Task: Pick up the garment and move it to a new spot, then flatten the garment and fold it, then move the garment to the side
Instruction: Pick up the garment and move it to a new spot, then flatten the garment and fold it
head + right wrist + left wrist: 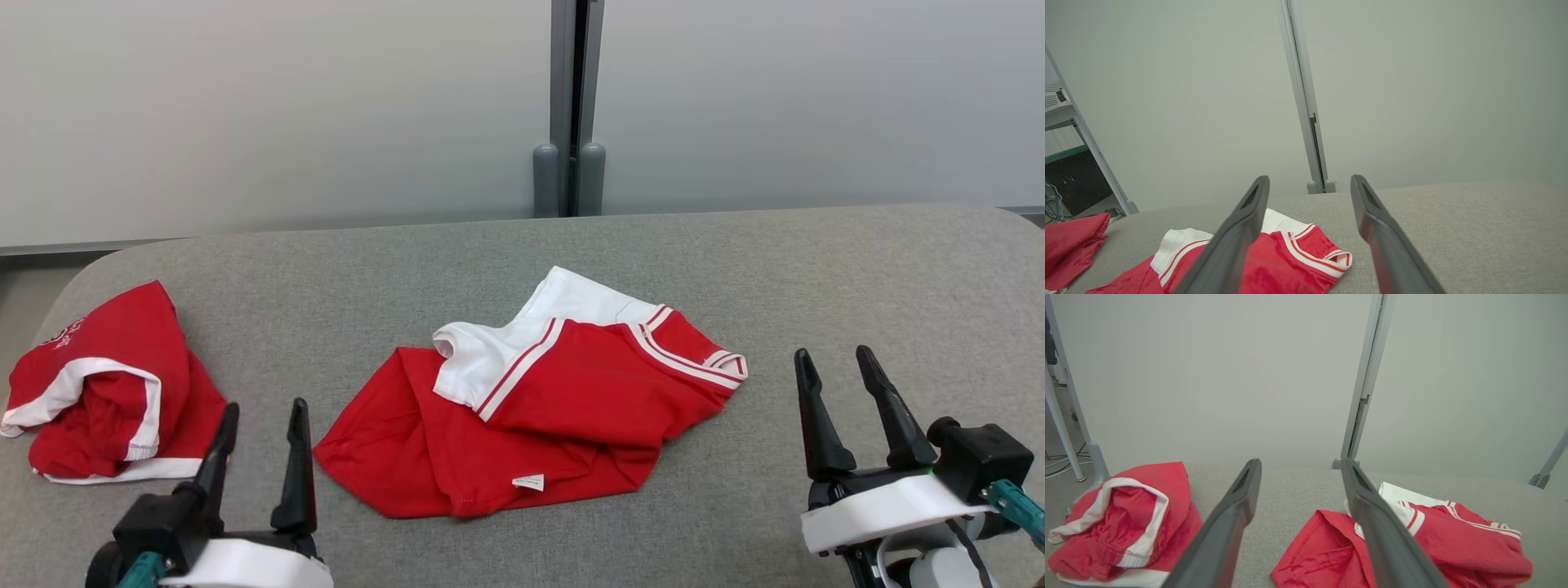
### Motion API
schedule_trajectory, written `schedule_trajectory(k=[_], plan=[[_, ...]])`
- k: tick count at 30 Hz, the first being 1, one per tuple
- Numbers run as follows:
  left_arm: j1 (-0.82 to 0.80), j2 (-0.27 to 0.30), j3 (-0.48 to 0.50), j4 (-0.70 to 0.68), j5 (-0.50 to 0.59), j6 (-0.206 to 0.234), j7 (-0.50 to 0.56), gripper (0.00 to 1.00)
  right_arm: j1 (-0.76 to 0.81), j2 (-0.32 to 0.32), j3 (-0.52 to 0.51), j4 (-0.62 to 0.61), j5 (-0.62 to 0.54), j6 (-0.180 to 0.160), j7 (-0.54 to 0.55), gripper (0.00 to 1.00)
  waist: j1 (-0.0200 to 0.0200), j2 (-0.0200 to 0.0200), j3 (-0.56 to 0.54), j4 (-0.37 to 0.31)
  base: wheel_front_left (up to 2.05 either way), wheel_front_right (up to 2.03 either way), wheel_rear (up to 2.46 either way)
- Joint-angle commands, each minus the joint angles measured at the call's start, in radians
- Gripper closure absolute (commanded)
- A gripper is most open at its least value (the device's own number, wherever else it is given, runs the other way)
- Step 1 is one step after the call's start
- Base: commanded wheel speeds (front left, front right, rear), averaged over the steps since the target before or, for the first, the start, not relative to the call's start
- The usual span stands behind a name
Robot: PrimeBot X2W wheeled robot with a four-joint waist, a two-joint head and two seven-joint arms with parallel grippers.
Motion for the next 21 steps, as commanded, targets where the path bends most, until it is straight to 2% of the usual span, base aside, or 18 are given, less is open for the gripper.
schedule_trajectory(k=[1, 9, 21], plan=[[0.023, -0.011, -0.003, -0.002, 0.014, -0.006, -0.006, 0.0, 0.012, -0.01, -0.011, -0.003, -0.003, 0.002, -0.005, 0.0, 0.0, 0.0, 0.001, -0.006, 0.0, 0.0, 0.0], [0.042, -0.071, 0.01, 0.018, 0.049, -0.036, -0.006, 0.0, 0.016, -0.016, -0.008, 0.002, 0.006, 0.002, -0.005, 0.0, 0.0, 0.0, 0.008, -0.033, 0.0, 0.0, 0.0], [0.015, -0.085, 0.012, 0.031, 0.065, -0.06, -0.006, 0.0, 0.003, -0.01, -0.017, 0.006, 0.009, 0.002, -0.005, 0.0, 0.0, 0.0, 0.016, -0.032, 0.0, 0.0, 0.0]])
